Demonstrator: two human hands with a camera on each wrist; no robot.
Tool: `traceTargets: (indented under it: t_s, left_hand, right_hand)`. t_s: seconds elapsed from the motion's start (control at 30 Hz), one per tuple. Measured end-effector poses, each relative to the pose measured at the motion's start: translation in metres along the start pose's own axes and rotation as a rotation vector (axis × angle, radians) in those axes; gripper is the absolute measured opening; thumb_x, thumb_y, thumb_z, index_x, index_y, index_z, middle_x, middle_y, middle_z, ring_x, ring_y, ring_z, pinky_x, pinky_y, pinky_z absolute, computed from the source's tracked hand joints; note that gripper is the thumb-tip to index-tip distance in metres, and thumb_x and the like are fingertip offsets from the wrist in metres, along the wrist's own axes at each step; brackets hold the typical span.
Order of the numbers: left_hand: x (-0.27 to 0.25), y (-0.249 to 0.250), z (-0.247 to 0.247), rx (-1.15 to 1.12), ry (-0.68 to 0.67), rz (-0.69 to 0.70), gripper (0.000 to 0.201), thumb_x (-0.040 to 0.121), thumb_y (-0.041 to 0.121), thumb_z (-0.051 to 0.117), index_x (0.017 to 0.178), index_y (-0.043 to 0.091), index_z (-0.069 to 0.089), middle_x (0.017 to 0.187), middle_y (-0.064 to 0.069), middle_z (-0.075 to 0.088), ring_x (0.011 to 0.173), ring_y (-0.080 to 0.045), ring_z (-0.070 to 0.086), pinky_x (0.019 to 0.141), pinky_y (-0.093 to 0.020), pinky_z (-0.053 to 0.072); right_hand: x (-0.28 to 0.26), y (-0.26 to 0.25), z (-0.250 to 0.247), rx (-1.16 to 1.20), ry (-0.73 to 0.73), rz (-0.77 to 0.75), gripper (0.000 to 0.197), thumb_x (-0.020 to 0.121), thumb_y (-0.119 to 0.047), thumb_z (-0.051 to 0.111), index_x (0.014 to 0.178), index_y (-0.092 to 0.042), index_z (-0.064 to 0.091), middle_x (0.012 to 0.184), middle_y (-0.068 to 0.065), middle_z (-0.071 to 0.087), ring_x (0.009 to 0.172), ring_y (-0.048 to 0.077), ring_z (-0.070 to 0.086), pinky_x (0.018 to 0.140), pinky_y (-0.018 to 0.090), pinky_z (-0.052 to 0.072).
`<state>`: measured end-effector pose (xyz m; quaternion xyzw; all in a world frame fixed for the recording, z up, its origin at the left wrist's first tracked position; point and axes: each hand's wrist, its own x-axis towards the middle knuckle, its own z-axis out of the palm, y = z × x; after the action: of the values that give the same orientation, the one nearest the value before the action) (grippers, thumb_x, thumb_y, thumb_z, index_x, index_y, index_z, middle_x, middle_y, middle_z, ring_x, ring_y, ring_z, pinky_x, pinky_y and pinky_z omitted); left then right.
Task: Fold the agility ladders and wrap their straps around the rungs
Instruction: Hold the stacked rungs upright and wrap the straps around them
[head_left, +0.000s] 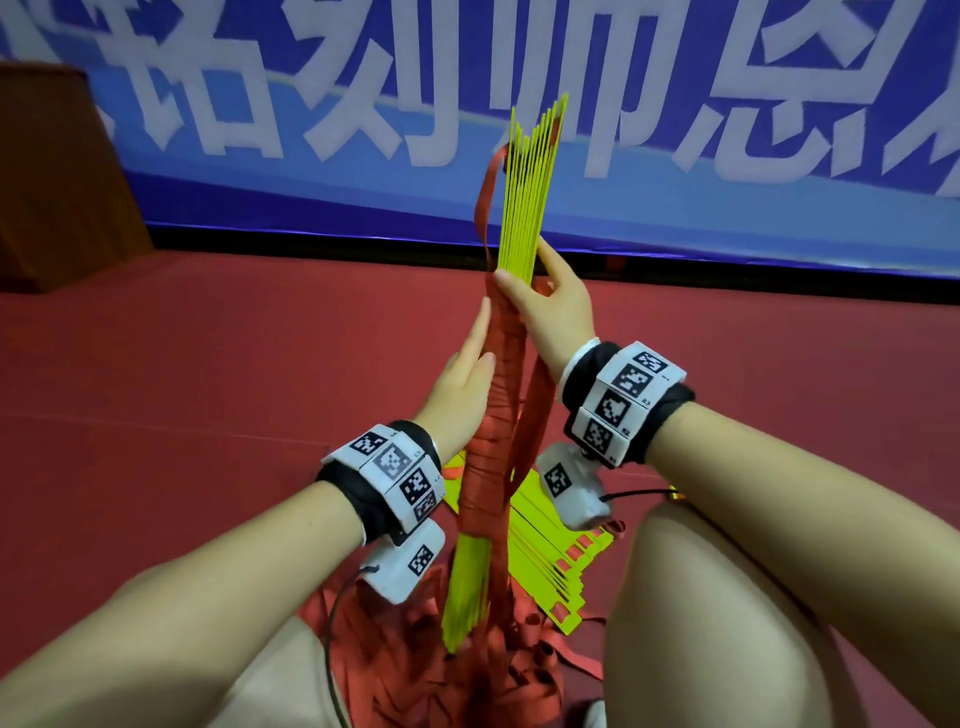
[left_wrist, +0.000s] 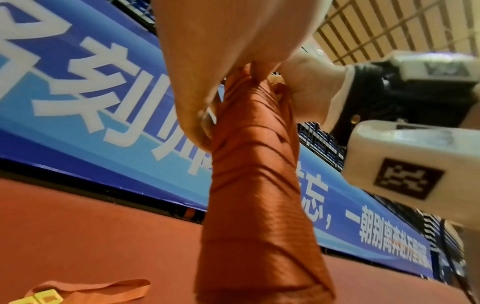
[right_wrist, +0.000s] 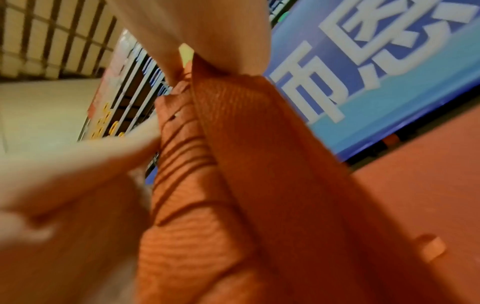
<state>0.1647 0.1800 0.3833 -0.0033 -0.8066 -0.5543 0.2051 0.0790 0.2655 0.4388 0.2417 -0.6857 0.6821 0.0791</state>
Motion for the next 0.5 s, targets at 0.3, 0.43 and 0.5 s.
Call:
traceTargets:
  t_s: [0.3,0.43,0.5]
  left_hand:
    - [0.003,-0.009,-0.014,-0.315,-0.046,-0.1,0.056,0.074,0.029,0.069,0.122,0.033,0.042,0.11,0.006,0.059,0.102,-0.008,0.058,0.098,-0.036,0.046]
    - [0.002,-0.013,-0.018,-0.319,0.017,0.007,0.053,0.078,0.017,0.065,0.124,0.031,0.043,0.111,0.006,0.061,0.099,-0.001,0.06,0.089,-0.02,0.046]
    - [0.002,-0.014,-0.021,-0.256,0.066,0.045,0.061,0.078,0.018,0.067,0.13,0.033,0.039,0.116,0.012,0.061,0.102,0.003,0.059,0.09,-0.016,0.044]
  right_hand:
    - [0.008,-0.008,-0.002,0.307,-0.339,0.01,0.045,0.09,-0.007,0.062,0.134,-0.011,0.052,0.099,0.007,0.069,0.088,0.018,0.065,0.083,0.032,0.053]
    - [0.011,-0.009,-0.002,0.326,-0.364,0.055,0.027,0.09,-0.013,0.063,0.117,-0.014,0.064,0.086,0.002,0.068,0.074,0.016,0.062,0.068,0.027,0.049]
    - [0.013,-0.01,-0.006,0.257,-0.37,0.072,0.018,0.09,-0.018,0.064,0.107,-0.017,0.068,0.068,-0.001,0.055,0.053,0.011,0.045,0.05,0.02,0.036]
